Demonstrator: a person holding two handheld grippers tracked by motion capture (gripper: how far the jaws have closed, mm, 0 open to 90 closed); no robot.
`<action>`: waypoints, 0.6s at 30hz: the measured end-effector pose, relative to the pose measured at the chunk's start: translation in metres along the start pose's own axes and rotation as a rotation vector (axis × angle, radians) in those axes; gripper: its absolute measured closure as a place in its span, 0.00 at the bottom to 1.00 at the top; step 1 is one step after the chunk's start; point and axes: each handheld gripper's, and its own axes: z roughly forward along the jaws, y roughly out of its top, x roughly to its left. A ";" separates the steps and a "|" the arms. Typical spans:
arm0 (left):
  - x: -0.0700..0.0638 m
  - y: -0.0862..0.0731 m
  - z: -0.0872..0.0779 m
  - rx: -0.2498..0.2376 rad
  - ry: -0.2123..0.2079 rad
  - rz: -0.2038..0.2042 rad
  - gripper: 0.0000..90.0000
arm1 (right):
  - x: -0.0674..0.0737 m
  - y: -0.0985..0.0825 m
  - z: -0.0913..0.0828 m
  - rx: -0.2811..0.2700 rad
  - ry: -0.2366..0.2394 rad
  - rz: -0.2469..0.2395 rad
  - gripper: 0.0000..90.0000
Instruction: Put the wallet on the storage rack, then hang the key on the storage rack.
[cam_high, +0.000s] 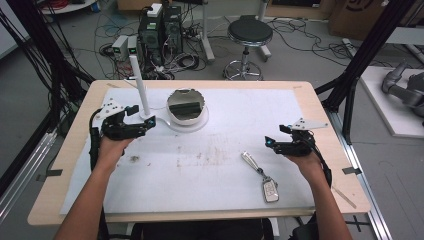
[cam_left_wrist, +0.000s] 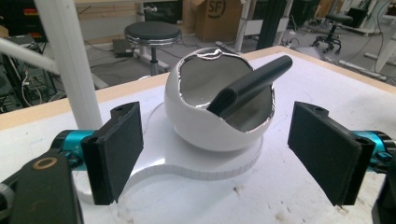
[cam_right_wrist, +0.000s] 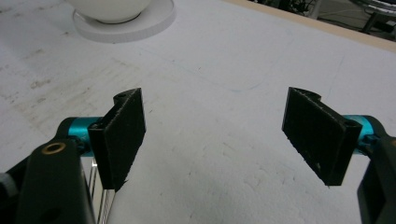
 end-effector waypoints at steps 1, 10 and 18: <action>-0.001 -0.005 -0.003 0.001 0.003 -0.001 0.20 | 0.000 -0.001 0.001 0.003 0.005 0.003 0.26; 0.004 -0.014 -0.012 0.009 0.034 0.004 0.21 | -0.001 -0.001 -0.001 -0.012 0.005 0.002 0.29; 0.004 -0.014 -0.018 0.000 0.042 0.004 0.21 | -0.002 -0.001 -0.007 -0.034 0.011 0.010 0.29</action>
